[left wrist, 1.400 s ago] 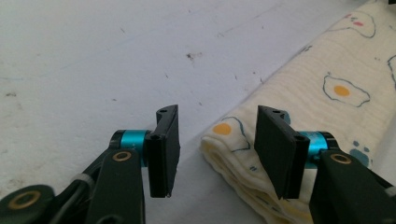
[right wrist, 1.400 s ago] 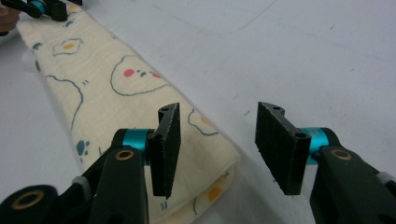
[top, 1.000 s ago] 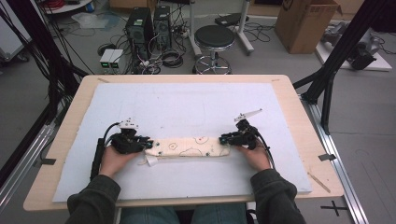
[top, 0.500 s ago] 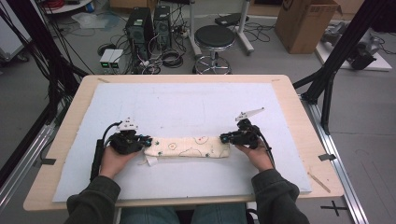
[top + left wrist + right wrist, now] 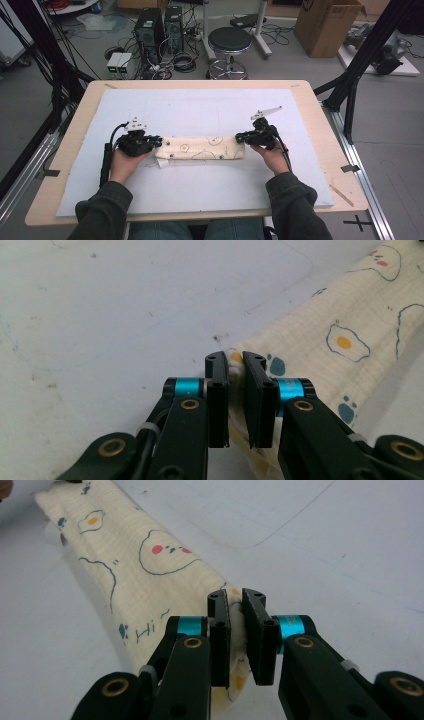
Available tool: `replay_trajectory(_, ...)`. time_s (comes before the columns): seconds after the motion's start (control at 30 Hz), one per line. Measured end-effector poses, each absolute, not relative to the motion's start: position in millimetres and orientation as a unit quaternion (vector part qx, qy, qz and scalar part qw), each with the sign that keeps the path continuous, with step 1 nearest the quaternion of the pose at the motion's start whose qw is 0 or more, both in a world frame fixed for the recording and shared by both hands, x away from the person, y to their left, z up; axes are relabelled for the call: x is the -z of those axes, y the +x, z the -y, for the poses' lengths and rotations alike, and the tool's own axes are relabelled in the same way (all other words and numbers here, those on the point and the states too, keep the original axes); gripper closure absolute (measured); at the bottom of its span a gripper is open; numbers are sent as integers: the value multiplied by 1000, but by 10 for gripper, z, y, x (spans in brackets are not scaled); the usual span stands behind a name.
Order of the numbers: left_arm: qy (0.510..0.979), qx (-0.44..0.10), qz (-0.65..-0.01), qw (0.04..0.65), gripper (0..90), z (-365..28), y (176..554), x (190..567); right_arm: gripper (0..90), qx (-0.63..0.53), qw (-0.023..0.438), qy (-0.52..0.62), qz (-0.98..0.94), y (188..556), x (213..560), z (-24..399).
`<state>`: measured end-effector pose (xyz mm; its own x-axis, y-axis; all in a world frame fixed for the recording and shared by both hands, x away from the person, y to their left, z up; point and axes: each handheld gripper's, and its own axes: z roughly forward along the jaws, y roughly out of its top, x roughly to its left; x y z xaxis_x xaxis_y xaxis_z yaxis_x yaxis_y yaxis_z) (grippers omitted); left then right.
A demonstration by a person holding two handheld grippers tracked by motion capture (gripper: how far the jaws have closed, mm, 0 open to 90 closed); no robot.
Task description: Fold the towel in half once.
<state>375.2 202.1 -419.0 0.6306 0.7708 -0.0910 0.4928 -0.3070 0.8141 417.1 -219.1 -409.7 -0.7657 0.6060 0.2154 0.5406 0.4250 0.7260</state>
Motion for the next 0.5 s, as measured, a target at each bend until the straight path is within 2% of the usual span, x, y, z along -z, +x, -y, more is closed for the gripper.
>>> replay_trajectory(0.37, 770, -183, -423, 441, 810, -1955, 4024, 4212, 818, -400, 66, 373, -835, 4449, 4079, 2164)
replay_trajectory(0.5, 768, -175, -434, 437, 806, -1952, 4094, 4308, 816, -397, 70, 386, -830, 4516, 4152, 2160)
